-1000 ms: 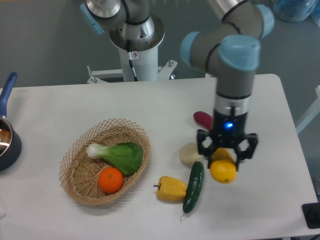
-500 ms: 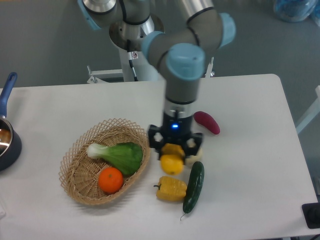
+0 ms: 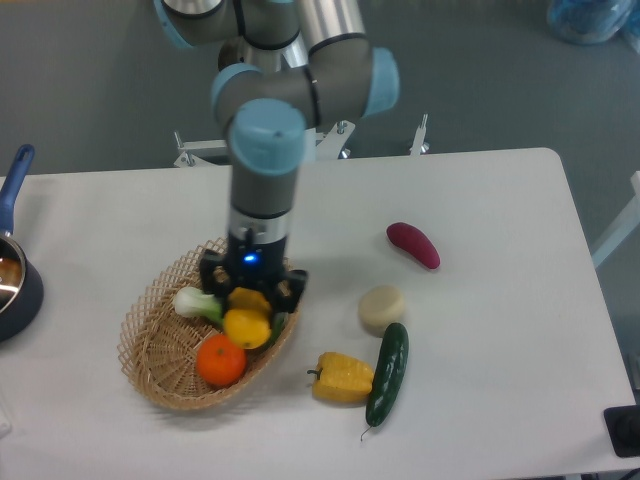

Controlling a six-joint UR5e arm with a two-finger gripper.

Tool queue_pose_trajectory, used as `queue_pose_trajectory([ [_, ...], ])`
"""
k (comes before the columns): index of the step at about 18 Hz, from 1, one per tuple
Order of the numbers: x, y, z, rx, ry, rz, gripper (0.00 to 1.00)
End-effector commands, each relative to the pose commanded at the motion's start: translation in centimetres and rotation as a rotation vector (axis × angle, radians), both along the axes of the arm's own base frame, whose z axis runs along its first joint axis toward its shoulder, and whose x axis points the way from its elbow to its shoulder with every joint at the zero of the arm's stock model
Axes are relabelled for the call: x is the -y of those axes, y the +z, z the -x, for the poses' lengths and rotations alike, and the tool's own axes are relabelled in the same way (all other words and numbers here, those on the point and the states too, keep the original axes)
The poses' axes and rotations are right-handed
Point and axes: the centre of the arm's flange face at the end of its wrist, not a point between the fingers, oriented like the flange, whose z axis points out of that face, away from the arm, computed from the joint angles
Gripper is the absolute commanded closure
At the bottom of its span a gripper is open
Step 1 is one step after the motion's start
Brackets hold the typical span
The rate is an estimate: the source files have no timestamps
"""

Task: Place the mango in the basket
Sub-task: 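Lower the mango into the basket beside the orange and open the gripper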

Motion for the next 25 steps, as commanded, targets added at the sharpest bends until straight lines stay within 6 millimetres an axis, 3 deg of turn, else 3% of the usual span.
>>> queue_pose_trajectory([
  [7, -2.6, -2.6, -4.2, 0.041, 0.005, 0.045, 0.43],
  [11, -4.0, -4.9, -5.1, 0.057, -0.018, 0.074, 0.43],
  [16, -5.3, -6.0, -5.0, 0.059, -0.03, 0.083, 0.4],
  [18, -5.5, -6.3, -4.9, 0.06, -0.031, 0.085, 0.31],
  [21, -5.5, -6.4, -4.9, 0.056, -0.028, 0.09, 0.3],
  [23, -5.6, -6.2, -4.7, 0.042, -0.033, 0.09, 0.04],
  [25, -5.4, -5.7, -4.5, 0.017, -0.025, 0.096, 0.0],
])
